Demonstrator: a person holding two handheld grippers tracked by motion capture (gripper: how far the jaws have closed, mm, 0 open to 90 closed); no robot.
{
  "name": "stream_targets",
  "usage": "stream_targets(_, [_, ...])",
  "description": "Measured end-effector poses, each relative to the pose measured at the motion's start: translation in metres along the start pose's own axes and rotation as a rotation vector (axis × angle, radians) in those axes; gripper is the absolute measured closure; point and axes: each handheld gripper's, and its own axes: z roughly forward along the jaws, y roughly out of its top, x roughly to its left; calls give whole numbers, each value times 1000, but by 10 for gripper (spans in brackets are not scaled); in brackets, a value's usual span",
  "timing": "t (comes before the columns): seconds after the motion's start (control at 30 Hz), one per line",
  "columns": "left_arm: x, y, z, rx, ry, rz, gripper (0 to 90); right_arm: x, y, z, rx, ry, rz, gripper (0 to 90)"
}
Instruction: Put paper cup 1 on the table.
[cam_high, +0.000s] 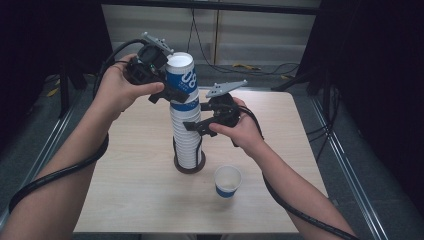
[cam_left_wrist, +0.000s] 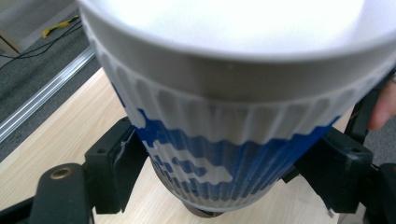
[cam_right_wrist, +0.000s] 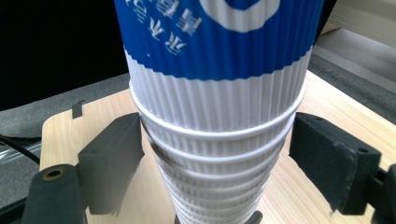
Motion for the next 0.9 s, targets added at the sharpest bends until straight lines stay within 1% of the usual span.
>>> stream_targets(0.1, [1, 3, -3, 8, -2, -2, 209, 0, -2, 1, 6, 3, 1, 168])
stream_targets(0.17, [1, 5, -5, 4, 1, -4, 209, -1, -3, 1, 12, 1, -5, 167])
stream_targets(0.23, [1, 6, -7, 3, 4, -4, 209, -1, -4, 1, 9, 8, 0, 168])
stream_targets(0.3, [1, 8, -8, 6, 4, -4, 209, -1, -4, 1, 11, 4, 0, 167])
stream_targets(0.57, [0, 12, -17, -6, 12, -6, 209, -1, -6, 0, 13, 4, 0, 168])
stream_targets(0.6, [0, 13, -19, -8, 10, -12, 209, -2, -6, 0, 15, 4, 0, 167])
stream_targets(0.7, [0, 14, -22, -8, 15, -7, 209, -2, -7, 0, 15, 11, -1, 167])
stream_targets(0.83, [0, 15, -24, -12, 17, -5, 209, -2, -8, 1, 25, 7, -7, 167])
stream_targets(0.9, [-1, 16, -26, -10, 17, -5, 210, -2, -9, 2, 27, 9, -2, 167])
